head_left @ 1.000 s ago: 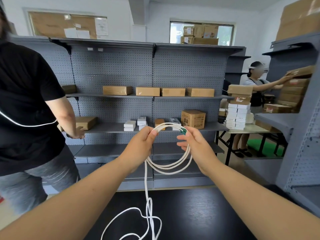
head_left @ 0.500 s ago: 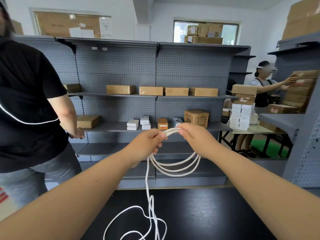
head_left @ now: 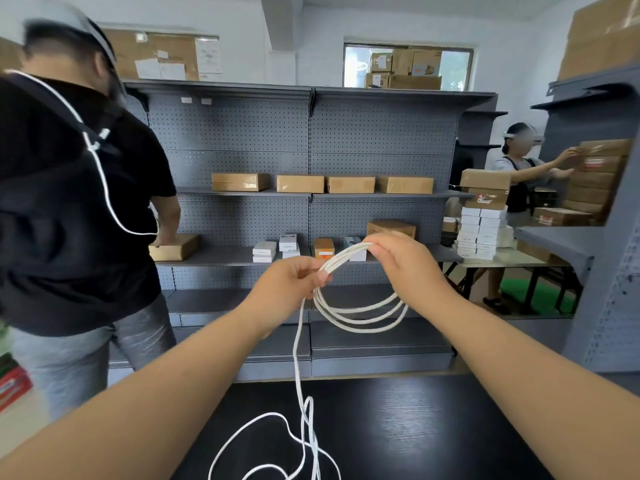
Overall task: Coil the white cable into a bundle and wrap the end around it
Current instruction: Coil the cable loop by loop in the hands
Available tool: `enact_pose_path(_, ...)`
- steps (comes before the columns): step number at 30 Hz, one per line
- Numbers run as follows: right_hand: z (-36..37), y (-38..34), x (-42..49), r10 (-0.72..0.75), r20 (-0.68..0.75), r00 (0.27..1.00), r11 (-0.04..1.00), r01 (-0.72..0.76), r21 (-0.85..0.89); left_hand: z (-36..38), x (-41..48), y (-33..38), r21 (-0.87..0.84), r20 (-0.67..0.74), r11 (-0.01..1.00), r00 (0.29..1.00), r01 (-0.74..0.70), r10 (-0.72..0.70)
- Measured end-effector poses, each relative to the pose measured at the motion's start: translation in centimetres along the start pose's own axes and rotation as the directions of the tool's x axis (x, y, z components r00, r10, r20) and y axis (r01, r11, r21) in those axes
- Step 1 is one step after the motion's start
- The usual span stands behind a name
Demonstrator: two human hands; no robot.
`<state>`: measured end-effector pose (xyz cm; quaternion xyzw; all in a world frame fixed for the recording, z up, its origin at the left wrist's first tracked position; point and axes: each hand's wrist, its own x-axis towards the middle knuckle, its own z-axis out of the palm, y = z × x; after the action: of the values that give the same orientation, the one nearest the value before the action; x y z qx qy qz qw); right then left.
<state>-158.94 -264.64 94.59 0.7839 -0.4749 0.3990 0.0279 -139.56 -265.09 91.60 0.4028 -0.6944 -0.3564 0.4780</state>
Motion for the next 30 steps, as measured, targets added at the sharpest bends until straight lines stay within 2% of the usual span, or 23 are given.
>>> enact_pose_path(3,0.5,-0.2,-0.4,0.038,-0.074,0.997,0.998,-0.034,0.054,1.3,-0.4,-0.7,0.071,-0.13,0.995,0.988,-0.071,0.08)
enact_pose_path(7,1.1,-0.1,-0.8,0.082,-0.141,0.987,0.989,-0.064,0.13,2.7,-0.7,-1.7,-0.074,-0.268,0.997,0.963,-0.033,0.012)
enact_pose_path(12,1.9,-0.4,-1.0,0.222,-0.247,0.943,0.959,-0.165,0.231,4.0,-1.2,-2.2,-0.305,-0.262,0.952,0.961,-0.001,-0.083)
enact_pose_path(18,2.6,-0.1,-1.0,0.425,-0.263,0.866,0.85,-0.282,0.445,4.4,-1.2,-2.2,-0.396,-0.255,0.918,0.959,0.01,-0.121)
enact_pose_path(22,3.5,0.2,-1.1,0.531,-0.211,0.821,0.751,-0.34,0.565,4.2,-0.9,-2.0,-0.248,-0.318,0.969,0.946,-0.013,-0.069)
enact_pose_path(27,3.7,1.1,-1.8,0.511,-0.002,0.86,0.692,-0.41,0.594,2.6,-0.6,-1.1,0.03,-0.339,0.998,0.939,-0.054,0.061)
enact_pose_path(30,3.7,1.6,-2.6,0.452,0.1,0.886,0.717,-0.428,0.551,1.4,-0.3,-0.4,0.243,-0.286,0.965,0.944,-0.095,0.165)
